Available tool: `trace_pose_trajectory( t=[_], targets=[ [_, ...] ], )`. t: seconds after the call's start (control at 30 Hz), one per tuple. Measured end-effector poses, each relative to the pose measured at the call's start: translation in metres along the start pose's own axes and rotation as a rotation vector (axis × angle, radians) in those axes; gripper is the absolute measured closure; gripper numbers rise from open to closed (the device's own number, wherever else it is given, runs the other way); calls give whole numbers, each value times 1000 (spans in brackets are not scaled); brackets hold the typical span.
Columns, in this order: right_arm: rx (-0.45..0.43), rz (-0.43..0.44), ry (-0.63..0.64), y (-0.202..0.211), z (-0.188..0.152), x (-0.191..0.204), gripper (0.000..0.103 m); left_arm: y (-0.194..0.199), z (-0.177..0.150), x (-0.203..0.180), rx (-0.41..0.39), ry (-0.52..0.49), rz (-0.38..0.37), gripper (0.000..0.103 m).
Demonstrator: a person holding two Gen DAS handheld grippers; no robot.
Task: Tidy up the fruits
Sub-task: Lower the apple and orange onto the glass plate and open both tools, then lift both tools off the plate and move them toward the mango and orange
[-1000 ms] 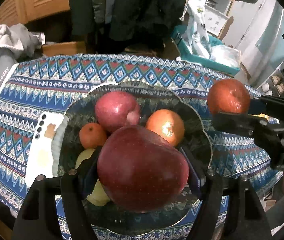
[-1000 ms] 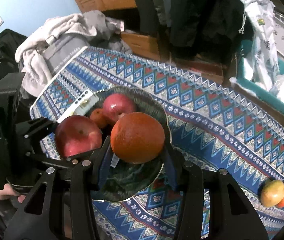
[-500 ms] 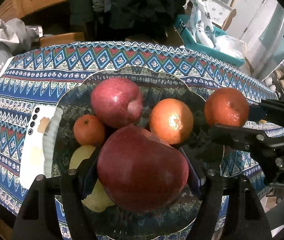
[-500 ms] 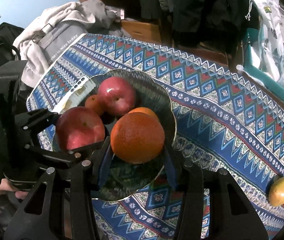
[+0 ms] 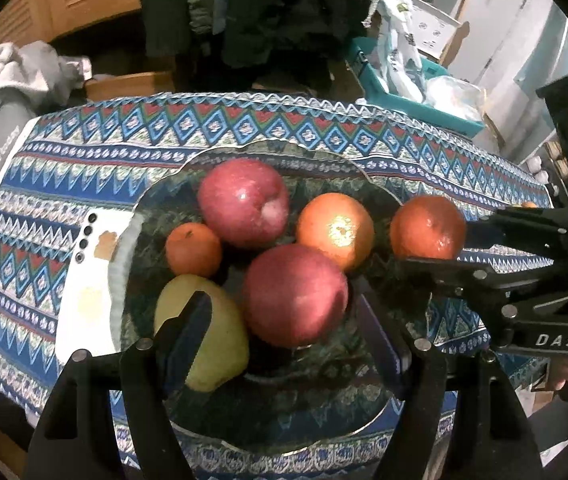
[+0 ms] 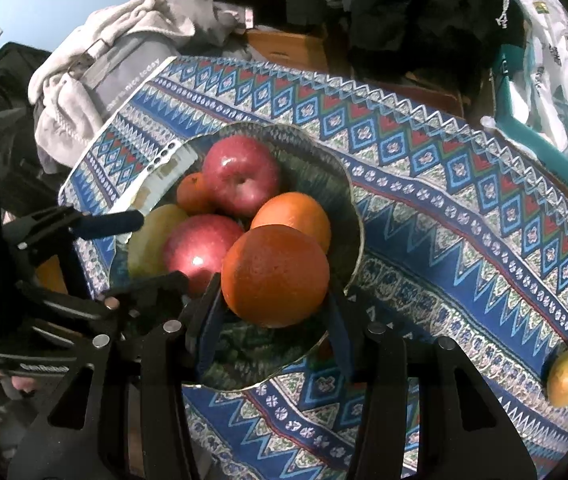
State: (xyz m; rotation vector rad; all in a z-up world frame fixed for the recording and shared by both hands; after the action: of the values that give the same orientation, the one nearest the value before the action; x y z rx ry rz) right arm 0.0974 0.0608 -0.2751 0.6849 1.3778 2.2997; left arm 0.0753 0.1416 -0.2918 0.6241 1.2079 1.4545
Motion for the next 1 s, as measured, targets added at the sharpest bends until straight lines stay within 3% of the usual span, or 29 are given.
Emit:
trace_pose_trajectory(
  t=[0.57,1.0],
  targets=[
    [99,-5,50,-30,-18,16,53,3,-18,24,26,34,34,27],
    [-15,-47,1,23,2,4,53,18,-13,9,-4,17,15,27]
  ],
)
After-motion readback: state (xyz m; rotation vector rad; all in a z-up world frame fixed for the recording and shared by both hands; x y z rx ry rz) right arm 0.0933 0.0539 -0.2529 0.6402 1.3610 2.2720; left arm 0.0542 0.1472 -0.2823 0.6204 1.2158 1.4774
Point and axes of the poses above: each gripper's, at about its wrist camera, not at the fingertips, and y roughly against the way its jaws point, x to its left, z to its top, the point moved 10 cm from there along -y, roughly the way its jaws point, and after that the axes turned 13 degrees about y, right-handed, at the moved point
